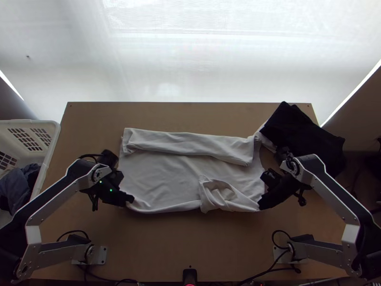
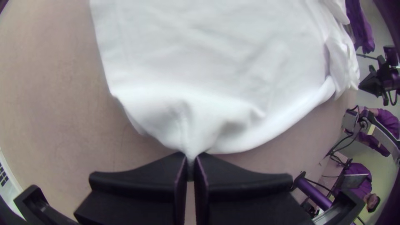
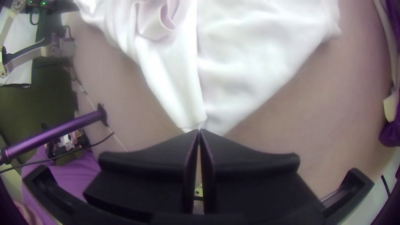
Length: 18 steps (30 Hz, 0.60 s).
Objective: Fold the t-shirt
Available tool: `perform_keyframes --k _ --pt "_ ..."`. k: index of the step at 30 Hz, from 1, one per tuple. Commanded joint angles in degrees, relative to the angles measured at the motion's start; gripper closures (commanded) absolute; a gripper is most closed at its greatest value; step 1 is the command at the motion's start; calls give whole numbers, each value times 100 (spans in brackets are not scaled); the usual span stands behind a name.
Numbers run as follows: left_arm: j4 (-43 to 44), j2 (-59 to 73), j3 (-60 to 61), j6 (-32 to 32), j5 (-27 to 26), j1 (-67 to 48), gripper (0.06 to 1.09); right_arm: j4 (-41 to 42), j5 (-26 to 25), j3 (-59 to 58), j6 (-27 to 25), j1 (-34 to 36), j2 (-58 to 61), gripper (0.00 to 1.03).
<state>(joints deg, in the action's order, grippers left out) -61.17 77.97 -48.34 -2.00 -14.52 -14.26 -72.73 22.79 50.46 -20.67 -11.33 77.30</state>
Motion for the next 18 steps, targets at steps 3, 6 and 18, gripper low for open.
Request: perform_keyframes --k 3,6,18 --pt "-326 -151 -1020 -450 -754 459 105 -75 393 588 -8 17 22 100" --pt "-378 -28 -1336 -424 -754 609 105 -84 455 861 -8 149 224 100" --pt "-1117 1449 -3164 -591 -771 899 105 -848 754 2829 -122 553 1719 100"
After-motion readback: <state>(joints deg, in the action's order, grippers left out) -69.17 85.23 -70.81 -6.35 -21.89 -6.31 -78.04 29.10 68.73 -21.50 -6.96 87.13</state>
